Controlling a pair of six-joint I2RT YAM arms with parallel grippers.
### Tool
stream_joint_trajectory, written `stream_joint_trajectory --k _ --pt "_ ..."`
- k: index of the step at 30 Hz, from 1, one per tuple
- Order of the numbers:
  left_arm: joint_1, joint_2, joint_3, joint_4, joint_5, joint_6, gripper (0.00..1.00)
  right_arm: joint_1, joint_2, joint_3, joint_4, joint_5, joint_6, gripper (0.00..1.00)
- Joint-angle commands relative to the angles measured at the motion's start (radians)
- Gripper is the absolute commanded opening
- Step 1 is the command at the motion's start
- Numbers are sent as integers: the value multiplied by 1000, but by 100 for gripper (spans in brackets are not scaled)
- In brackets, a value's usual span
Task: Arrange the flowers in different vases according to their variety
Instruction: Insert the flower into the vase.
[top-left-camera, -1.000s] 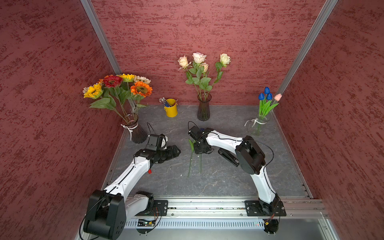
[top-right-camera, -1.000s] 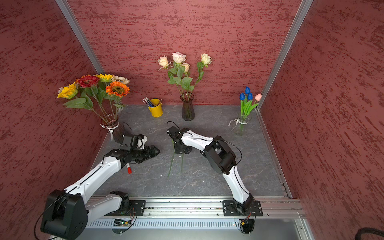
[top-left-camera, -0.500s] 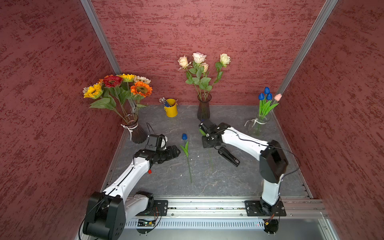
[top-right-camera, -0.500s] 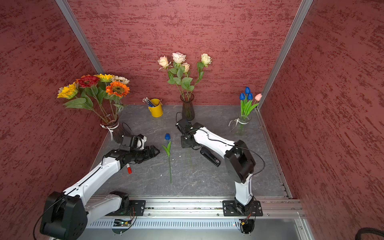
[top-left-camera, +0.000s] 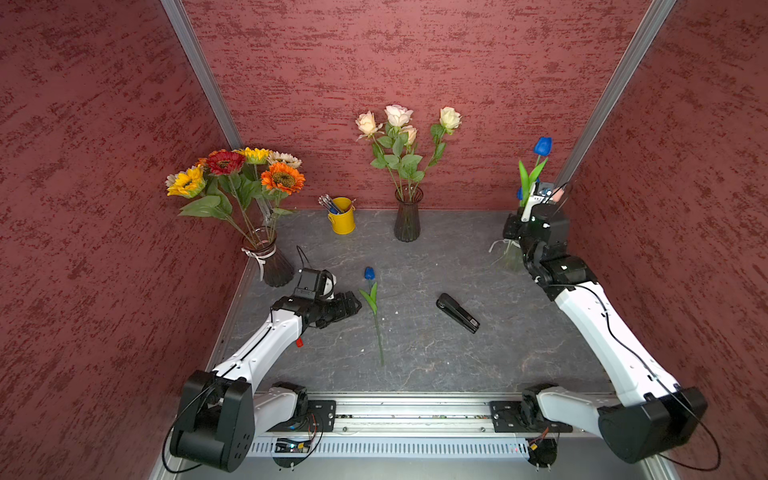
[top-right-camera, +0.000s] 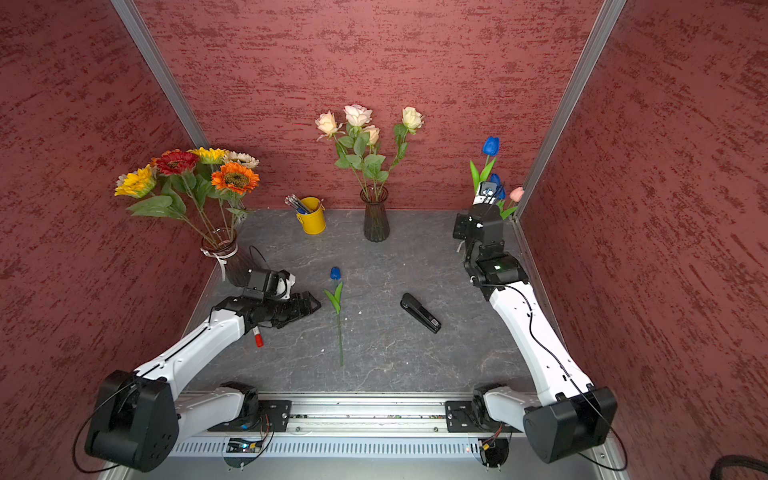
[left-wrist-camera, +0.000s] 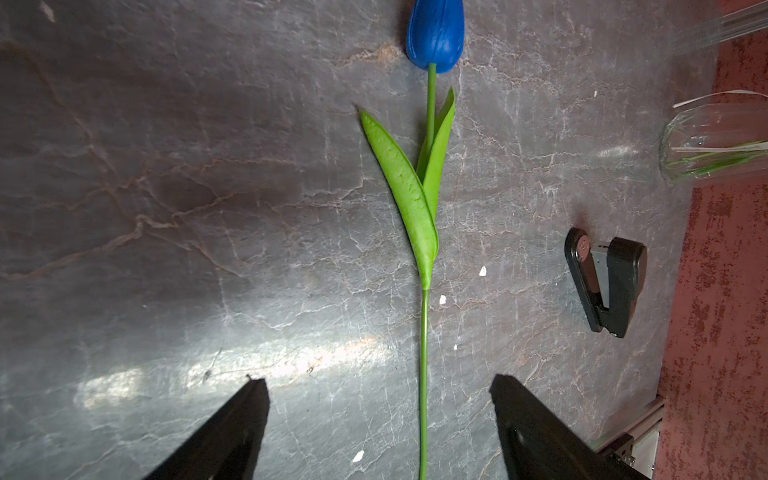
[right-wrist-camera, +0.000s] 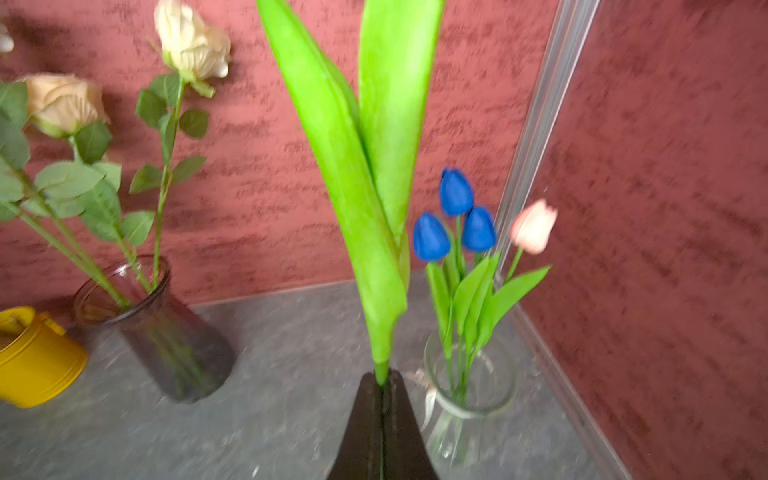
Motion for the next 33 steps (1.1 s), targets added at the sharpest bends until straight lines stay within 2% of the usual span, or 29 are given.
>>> stream_joint_trajectory --k 1,5,12,22,28,29,31,32,33 --pt "5 9 32 10 -14 5 88 -46 55 -11 381 49 -183 0" --pt "5 33 40 13 -13 -3 88 -104 137 30 473 49 -219 0" --pt "3 46 48 7 -18 -2 88 -191 241 -1 616 26 -211 0" --pt "3 39 37 15 -19 -14 89 -274 360 -85 611 -18 -120 0" --pt "0 19 31 20 -16 -20 89 -274 334 -186 511 -31 -32 0" --pt "0 14 29 20 -15 -19 89 -273 338 -178 450 -44 -23 9" --pt "0 8 29 15 -12 -17 89 -272 328 -177 362 -60 -3 53" --pt "-1 3 29 8 -10 -16 89 -270 296 -201 348 -58 17 65" --pt "-3 -5 29 1 -11 -14 89 -264 254 -234 357 -63 20 70"
